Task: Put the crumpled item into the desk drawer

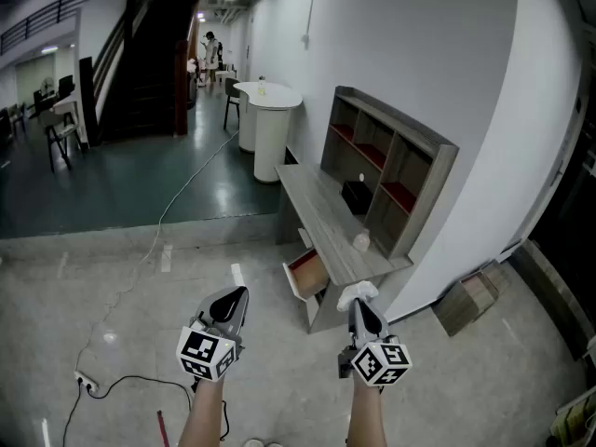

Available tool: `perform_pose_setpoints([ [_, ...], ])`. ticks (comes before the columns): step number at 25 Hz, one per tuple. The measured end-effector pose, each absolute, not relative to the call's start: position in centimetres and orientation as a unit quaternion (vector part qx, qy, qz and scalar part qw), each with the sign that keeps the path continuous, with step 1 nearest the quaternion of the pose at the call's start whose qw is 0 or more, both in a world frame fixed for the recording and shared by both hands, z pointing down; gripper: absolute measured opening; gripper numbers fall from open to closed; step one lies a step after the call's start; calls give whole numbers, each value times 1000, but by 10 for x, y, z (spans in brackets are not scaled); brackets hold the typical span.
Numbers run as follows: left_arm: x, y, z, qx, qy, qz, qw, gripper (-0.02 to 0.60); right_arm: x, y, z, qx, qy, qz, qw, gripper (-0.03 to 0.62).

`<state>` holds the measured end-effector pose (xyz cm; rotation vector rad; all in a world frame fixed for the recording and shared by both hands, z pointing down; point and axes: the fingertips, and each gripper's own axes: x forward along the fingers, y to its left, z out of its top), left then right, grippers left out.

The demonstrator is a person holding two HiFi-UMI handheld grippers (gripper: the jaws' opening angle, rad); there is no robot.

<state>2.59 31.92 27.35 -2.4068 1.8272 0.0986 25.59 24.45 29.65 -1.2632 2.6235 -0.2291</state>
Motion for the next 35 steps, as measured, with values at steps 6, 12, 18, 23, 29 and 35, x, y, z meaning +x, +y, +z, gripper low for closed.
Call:
perform_pose_setpoints([
  [6, 24, 324, 272, -796, 602, 32, 59, 2, 254, 251, 294, -431, 892, -79, 112, 15],
  [12, 21, 324, 276, -796, 601, 34, 56, 2, 252, 254, 293, -430, 891, -83, 123, 15],
  [18, 22, 330, 287, -798, 600, 32, 43, 2, 254, 261, 294, -429, 889, -94, 134, 15],
  [23, 22, 334, 302, -799, 600, 24, 28, 2, 252, 261, 302, -428, 890, -96, 123, 15],
  [29, 21, 337, 313, -791, 612, 12, 20, 2, 251, 255, 310, -421, 893, -102, 120, 15],
  [35, 20, 339, 309, -778, 627, 4, 35, 2, 259, 237, 314, -415, 894, -106, 132, 15],
])
